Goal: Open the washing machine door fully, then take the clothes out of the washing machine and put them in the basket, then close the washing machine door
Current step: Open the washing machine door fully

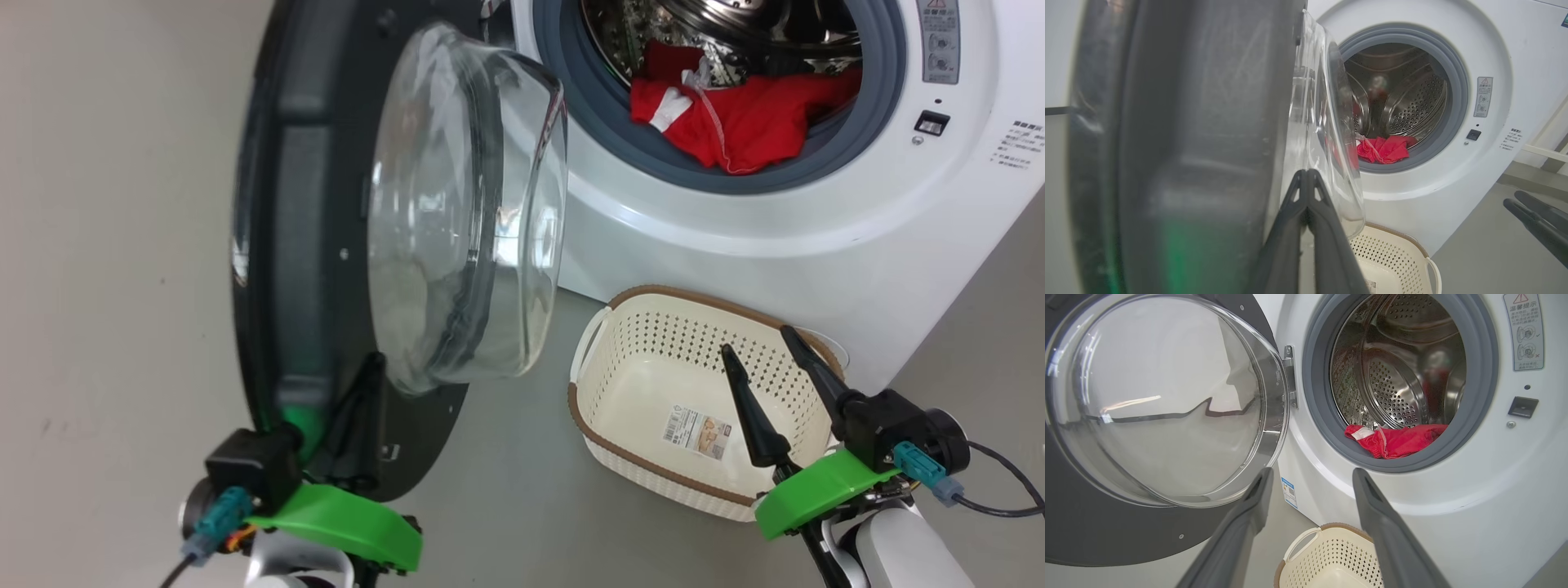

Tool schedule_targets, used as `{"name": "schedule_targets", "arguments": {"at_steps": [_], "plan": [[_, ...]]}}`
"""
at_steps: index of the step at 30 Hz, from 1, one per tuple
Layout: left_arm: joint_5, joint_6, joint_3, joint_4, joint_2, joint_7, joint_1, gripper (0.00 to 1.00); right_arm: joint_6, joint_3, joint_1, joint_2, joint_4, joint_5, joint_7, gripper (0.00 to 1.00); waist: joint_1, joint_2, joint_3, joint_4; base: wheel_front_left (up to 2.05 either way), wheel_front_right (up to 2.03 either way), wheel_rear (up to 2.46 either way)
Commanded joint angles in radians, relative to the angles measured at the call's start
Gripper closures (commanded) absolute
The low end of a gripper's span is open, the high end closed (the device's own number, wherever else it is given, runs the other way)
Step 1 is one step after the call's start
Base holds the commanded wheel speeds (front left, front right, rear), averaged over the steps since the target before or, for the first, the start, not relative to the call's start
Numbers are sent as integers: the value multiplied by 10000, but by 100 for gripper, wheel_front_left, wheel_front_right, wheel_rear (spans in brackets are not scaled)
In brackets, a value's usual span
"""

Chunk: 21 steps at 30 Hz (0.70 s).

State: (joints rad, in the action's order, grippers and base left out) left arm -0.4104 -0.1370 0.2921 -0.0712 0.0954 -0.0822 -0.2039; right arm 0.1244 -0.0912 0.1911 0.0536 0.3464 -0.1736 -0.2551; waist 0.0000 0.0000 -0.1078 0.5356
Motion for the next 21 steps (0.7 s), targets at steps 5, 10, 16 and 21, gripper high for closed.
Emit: {"name": "schedule_targets", "arguments": {"at_steps": [5, 10, 16, 21], "plan": [[-109, -483, -896, 216, 385, -162, -153, 100, 63, -313, 415, -34, -136, 184, -67, 0, 0, 0, -171, 22, 0, 0, 0], [-172, -789, -1320, 178, 524, -257, -237, 100, 63, -296, 438, -34, -54, 314, -67, 0, 0, 0, -270, 22, 0, 0, 0], [-248, -999, -1773, -188, 740, -478, -348, 100, 63, -243, 428, -34, -48, 419, -67, 0, 0, 0, -313, -3, 0, 0, 0], [-435, -935, -2114, -863, 850, -893, -591, 100, 63, -268, 420, -31, -31, 506, -67, 0, 0, 0, -354, -28, 0, 0, 0]]}}
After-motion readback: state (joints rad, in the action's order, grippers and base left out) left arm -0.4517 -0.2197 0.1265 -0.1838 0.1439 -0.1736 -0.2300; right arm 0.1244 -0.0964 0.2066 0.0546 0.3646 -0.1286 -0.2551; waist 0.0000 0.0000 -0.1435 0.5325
